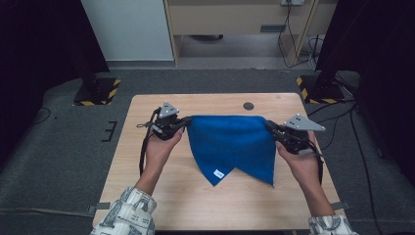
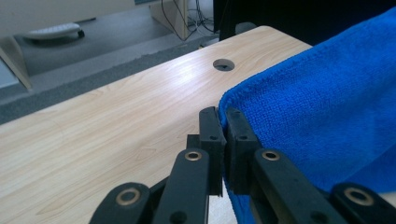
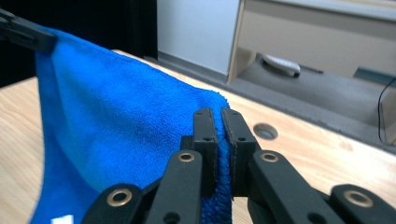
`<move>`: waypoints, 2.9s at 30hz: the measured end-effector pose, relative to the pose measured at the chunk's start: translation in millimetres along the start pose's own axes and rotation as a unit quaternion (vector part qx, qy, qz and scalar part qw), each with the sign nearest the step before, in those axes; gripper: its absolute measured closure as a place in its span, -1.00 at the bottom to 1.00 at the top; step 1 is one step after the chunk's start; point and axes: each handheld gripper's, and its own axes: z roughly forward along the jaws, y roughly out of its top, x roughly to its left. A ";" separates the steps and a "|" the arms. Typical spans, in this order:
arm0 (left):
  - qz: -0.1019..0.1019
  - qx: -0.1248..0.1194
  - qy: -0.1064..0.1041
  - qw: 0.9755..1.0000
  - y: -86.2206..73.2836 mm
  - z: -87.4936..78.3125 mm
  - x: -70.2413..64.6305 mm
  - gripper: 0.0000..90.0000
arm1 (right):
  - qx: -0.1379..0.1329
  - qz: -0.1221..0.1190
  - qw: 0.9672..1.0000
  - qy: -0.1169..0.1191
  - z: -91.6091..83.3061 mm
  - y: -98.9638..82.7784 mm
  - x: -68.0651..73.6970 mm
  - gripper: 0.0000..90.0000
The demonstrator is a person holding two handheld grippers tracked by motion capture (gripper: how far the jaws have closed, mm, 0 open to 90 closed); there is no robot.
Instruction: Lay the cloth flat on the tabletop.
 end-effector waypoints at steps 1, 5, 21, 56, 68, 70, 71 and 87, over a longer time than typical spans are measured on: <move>-0.001 0.005 0.001 1.000 -0.4 5.4 0.6 0.93 | 0.006 0.001 1.000 -0.003 5.3 -3.5 -3.3 0.90; -0.004 0.023 0.008 1.000 -2.7 24.2 4.7 0.93 | 0.017 0.016 1.000 -0.005 25.5 -13.7 -17.0 0.89; -0.006 0.052 0.035 0.998 2.2 61.4 23.4 0.91 | 0.048 0.049 0.997 -0.026 88.1 -27.1 -44.0 0.87; -0.065 0.095 0.055 0.992 -17.7 109.0 54.8 -0.38 | 0.144 0.079 0.983 -0.079 163.4 -52.4 -58.8 0.27; -0.065 0.082 0.051 0.993 -13.3 84.6 48.0 -0.45 | 0.151 0.074 0.983 -0.067 151.5 -62.5 -49.7 0.05; -0.065 0.076 0.049 0.994 -15.3 78.3 43.1 -0.45 | 0.158 0.068 0.983 -0.060 144.2 -62.4 -45.6 0.01; -0.063 0.075 0.048 0.994 -17.3 73.7 39.1 -0.45 | 0.156 0.067 0.984 -0.058 141.0 -62.8 -43.8 -0.01; -0.060 0.042 0.000 0.997 -69.0 37.3 -3.2 -0.56 | 0.145 0.039 0.989 0.011 73.1 -95.2 -2.1 0.38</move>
